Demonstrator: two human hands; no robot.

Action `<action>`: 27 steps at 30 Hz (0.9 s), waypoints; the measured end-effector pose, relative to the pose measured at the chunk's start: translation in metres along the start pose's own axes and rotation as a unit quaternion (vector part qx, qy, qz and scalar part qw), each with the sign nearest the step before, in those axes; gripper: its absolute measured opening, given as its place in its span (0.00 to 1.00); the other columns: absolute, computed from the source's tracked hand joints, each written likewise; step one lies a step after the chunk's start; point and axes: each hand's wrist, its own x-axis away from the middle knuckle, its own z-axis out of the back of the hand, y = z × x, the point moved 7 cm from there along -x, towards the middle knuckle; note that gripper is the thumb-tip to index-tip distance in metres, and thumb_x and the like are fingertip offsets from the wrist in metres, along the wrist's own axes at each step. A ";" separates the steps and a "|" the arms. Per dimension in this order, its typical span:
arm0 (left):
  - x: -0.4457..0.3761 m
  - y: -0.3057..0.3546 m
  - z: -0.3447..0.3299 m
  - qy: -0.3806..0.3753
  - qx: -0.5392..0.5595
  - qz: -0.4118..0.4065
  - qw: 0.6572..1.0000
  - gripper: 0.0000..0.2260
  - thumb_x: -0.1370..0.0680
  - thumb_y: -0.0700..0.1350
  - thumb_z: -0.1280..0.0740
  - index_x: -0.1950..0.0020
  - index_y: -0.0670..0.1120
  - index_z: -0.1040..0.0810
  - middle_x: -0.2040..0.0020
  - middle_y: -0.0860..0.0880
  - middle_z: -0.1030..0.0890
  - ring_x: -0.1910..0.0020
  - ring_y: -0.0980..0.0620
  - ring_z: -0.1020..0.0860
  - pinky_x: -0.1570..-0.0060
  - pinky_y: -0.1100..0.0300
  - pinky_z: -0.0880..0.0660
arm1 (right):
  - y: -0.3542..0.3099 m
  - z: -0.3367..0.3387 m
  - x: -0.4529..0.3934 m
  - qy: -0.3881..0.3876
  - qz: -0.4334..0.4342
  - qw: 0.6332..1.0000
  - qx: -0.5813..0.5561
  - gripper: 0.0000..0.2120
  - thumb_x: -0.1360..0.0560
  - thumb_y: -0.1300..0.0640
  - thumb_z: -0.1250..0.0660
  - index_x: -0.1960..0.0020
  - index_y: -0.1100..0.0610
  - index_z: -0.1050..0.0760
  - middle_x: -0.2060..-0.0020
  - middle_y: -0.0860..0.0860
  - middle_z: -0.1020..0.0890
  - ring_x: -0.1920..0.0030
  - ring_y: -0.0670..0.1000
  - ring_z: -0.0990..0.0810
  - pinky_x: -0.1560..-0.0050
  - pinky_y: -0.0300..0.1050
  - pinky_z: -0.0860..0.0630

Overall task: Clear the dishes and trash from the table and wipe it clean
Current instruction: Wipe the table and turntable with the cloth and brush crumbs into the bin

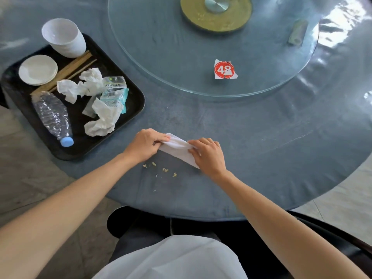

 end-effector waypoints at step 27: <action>0.280 -0.071 0.069 0.142 -0.169 0.209 0.953 0.34 0.22 0.69 0.49 0.18 0.56 0.44 0.16 0.51 0.49 0.18 0.43 0.55 0.23 0.39 0.56 | -0.217 -0.057 0.086 -0.066 0.314 0.947 0.025 0.34 0.21 0.32 0.38 0.19 0.43 0.36 0.18 0.51 0.38 0.17 0.57 0.45 0.24 0.57 0.38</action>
